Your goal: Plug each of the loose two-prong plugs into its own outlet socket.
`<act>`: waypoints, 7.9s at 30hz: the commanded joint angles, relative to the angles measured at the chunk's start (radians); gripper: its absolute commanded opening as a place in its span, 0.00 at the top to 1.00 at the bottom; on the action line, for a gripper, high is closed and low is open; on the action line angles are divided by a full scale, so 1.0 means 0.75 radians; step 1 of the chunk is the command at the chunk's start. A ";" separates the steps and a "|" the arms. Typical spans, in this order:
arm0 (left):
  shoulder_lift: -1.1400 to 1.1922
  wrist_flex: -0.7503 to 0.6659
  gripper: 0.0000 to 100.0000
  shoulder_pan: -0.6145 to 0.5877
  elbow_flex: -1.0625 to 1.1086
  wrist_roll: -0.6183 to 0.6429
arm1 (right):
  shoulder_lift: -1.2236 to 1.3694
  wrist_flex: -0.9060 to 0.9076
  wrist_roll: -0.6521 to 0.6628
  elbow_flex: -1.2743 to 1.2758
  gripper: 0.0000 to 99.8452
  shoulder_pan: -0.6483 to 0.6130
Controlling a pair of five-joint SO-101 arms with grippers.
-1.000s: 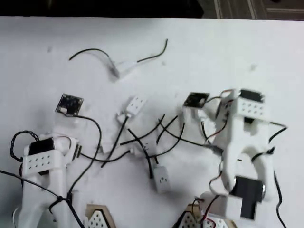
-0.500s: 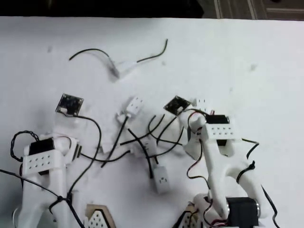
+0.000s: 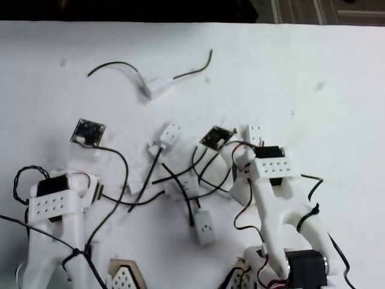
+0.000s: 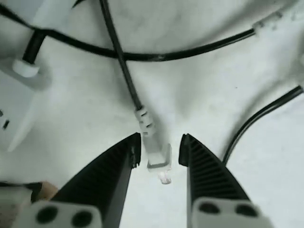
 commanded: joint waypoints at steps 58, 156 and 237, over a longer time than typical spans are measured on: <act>-0.034 -0.023 0.86 -0.011 -0.006 -0.016 | -0.030 0.036 0.145 0.016 0.98 0.038; -0.823 0.072 0.86 0.361 -0.166 0.493 | -0.915 -0.715 -1.115 0.180 0.98 -0.709; 1.478 -0.059 0.88 0.760 -1.446 -0.045 | -0.120 -0.936 -1.058 -0.119 0.98 -0.046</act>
